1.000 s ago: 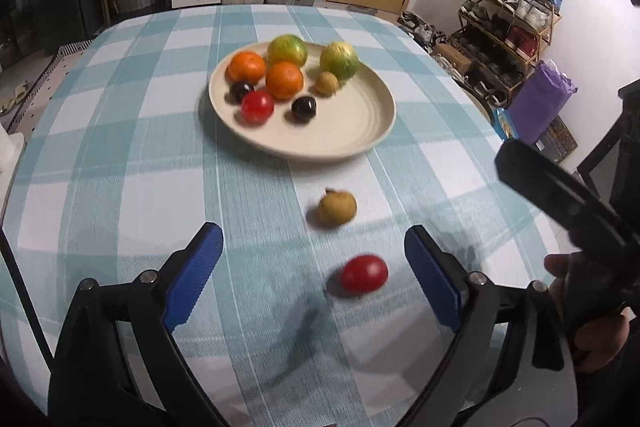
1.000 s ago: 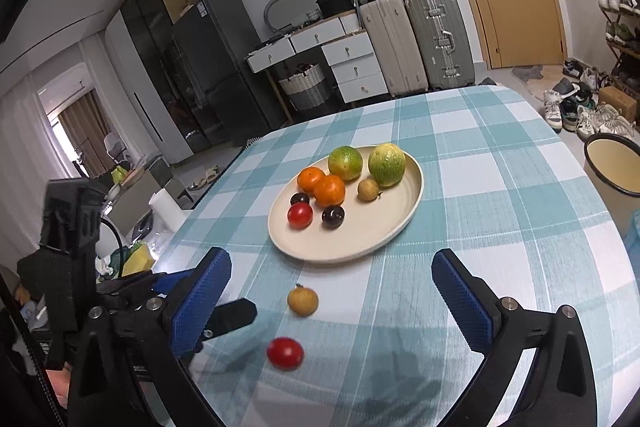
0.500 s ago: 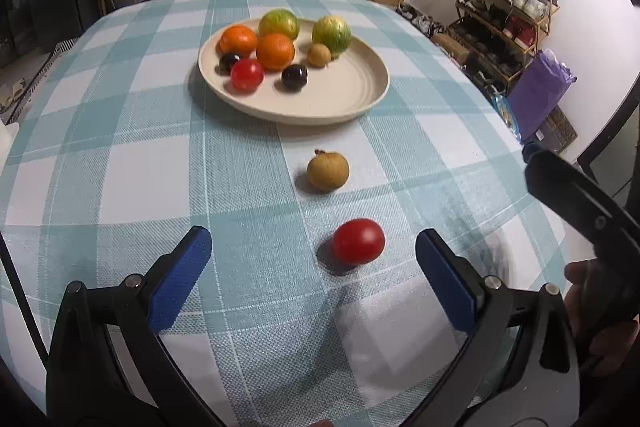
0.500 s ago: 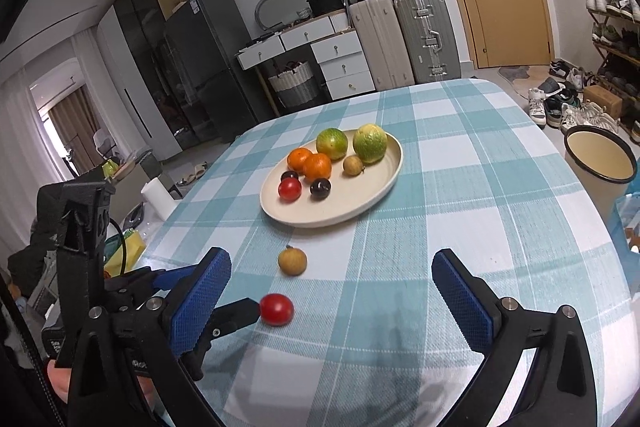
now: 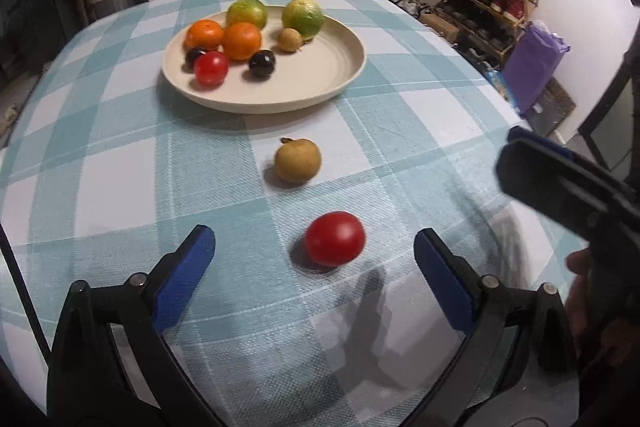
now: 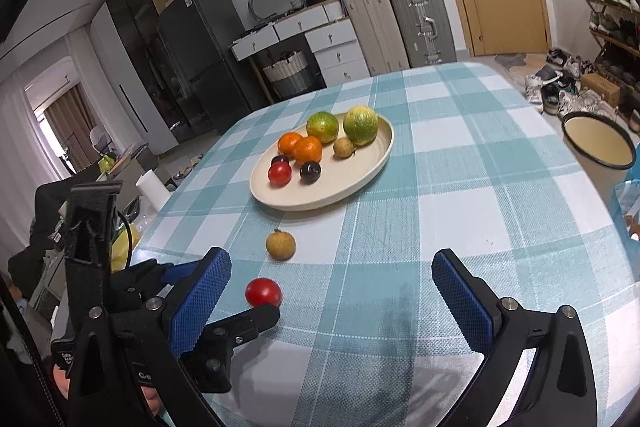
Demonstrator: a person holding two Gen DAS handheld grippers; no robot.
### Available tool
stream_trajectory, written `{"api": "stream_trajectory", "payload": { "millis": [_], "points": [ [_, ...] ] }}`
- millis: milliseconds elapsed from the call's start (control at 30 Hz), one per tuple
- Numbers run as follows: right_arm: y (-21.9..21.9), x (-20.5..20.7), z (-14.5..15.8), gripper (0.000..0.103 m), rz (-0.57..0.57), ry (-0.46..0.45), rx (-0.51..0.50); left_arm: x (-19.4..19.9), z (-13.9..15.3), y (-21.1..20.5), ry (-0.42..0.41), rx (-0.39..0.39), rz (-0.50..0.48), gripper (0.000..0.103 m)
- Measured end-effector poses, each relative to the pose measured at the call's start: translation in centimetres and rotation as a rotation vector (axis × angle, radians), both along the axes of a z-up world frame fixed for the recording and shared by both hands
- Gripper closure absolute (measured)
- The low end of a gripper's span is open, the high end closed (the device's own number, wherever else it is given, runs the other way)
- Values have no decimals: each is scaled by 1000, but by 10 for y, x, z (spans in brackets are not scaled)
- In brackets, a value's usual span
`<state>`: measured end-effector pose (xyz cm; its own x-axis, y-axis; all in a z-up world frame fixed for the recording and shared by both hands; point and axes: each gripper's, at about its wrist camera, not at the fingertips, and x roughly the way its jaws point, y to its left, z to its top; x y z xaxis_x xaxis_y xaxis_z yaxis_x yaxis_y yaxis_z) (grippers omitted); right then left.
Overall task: Organize fruits
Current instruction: 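Grasp the red tomato with the left tool while the right tool grasps the yellow-brown fruit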
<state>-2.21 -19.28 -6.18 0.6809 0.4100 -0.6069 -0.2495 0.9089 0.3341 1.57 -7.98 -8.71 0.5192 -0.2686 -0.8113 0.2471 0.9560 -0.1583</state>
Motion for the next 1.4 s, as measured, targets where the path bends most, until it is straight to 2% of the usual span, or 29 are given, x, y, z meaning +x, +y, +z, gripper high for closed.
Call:
{"api": "stream_trajectory", "payload": {
  "millis": [33,100,133,200,233,300,567,733,933,1200,1267,1367,1400],
  "points": [
    [0,1,-2,0,4,7,0,1,-1,1,2,-17,-1,11],
    [1,3,-4,0,7,16,-8,2,-2,4,10,-43,-2,27],
    [2,3,-5,0,7,17,-9,4,-3,6,15,-55,-3,31],
    [2,4,-6,0,9,20,-10,6,-6,9,33,-72,-7,51],
    [2,5,-7,0,8,23,-11,7,-7,10,29,-75,-8,53],
    [2,6,-8,0,7,28,-11,6,-7,13,37,-117,-35,75],
    [12,17,-15,0,33,64,-10,1,5,28,14,-165,-47,75],
    [25,27,-23,0,87,96,11,0,17,49,-11,-185,-31,75],
    [38,41,-32,0,96,125,22,2,23,77,-17,-221,4,75],
    [53,55,-35,2,110,118,-11,8,21,104,-10,-238,64,75],
    [57,59,-36,5,123,121,-10,10,20,110,-8,-245,77,75],
    [66,65,-40,23,140,135,-26,13,19,116,-6,-247,89,75],
    [69,67,-41,24,146,142,-35,14,19,118,-5,-250,92,75]
  ]
}}
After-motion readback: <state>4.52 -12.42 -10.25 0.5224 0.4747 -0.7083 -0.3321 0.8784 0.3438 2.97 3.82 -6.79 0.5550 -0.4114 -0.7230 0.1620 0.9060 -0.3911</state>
